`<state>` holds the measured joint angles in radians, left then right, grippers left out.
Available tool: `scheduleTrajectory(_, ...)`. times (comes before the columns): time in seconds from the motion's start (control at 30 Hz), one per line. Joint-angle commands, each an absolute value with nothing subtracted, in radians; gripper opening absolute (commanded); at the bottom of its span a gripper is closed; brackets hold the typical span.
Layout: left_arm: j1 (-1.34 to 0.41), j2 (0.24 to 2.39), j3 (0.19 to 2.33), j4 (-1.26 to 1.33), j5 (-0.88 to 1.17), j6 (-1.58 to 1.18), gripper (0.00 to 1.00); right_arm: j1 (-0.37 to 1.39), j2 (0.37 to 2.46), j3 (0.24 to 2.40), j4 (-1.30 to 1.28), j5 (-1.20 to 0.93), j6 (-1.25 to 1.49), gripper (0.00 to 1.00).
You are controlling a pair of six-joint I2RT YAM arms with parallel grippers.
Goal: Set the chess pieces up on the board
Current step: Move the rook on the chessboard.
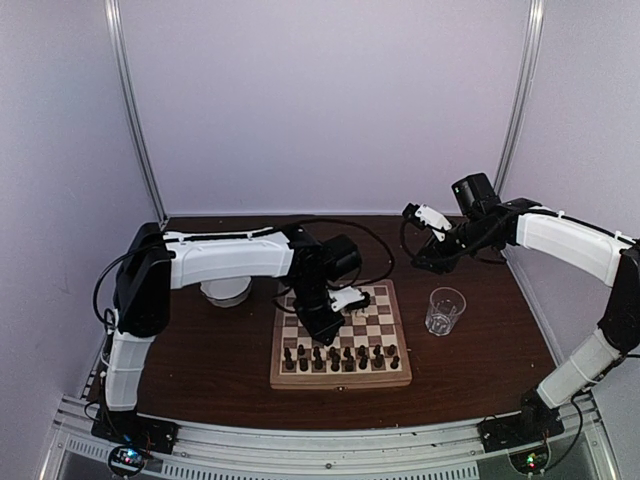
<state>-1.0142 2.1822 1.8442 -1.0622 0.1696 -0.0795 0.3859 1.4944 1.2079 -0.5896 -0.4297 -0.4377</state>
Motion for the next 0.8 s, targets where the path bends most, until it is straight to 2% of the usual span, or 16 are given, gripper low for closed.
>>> scheduleTrajectory(0.0,-1.006,2.209,1.873,-1.038,0.201,-0.069,0.16,0.379,1.502,1.197,-0.574,-0.439,-0.429,0.45)
scheduleTrajectory(0.47,-0.976,2.209,1.894,-1.036,0.161,-0.074,0.04,0.376,1.499,1.195,-0.572,-0.440,-0.430,0.44)
scheduleTrajectory(0.77,-0.905,2.224,1.944,-1.001,0.161,-0.078,0.03,0.373,1.498,1.194,-0.575,-0.439,-0.430,0.44)
